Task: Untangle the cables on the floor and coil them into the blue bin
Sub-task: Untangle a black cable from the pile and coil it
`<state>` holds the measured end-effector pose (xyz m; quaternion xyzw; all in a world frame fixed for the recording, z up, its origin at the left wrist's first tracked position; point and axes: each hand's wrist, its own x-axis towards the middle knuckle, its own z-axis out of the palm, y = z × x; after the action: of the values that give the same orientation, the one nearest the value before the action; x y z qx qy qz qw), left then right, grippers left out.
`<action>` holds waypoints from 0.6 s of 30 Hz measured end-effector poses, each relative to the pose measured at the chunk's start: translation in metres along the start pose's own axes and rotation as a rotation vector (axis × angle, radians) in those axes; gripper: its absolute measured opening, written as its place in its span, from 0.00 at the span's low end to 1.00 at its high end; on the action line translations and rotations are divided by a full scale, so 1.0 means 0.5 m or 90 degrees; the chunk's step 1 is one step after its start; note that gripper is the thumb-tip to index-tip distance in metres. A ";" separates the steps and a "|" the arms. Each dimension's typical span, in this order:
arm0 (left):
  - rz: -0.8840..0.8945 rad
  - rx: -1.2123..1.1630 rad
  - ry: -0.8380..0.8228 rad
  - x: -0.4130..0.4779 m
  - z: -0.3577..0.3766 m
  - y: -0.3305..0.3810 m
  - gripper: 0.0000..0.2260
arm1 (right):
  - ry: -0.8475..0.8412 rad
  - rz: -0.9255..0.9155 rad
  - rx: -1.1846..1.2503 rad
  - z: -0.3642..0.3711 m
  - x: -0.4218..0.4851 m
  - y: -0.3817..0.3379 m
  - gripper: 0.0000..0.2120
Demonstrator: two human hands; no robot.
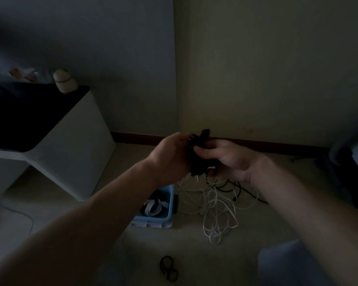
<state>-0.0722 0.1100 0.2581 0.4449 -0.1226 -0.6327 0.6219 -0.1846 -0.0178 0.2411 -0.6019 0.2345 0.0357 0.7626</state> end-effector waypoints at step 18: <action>0.368 0.568 0.187 -0.041 -0.028 0.009 0.14 | -0.009 -0.001 0.058 -0.017 -0.004 -0.016 0.12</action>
<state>-0.0628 0.1332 0.2616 0.6969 -0.4079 -0.2547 0.5320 -0.1865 -0.0276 0.2476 -0.5667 0.2297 0.0285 0.7908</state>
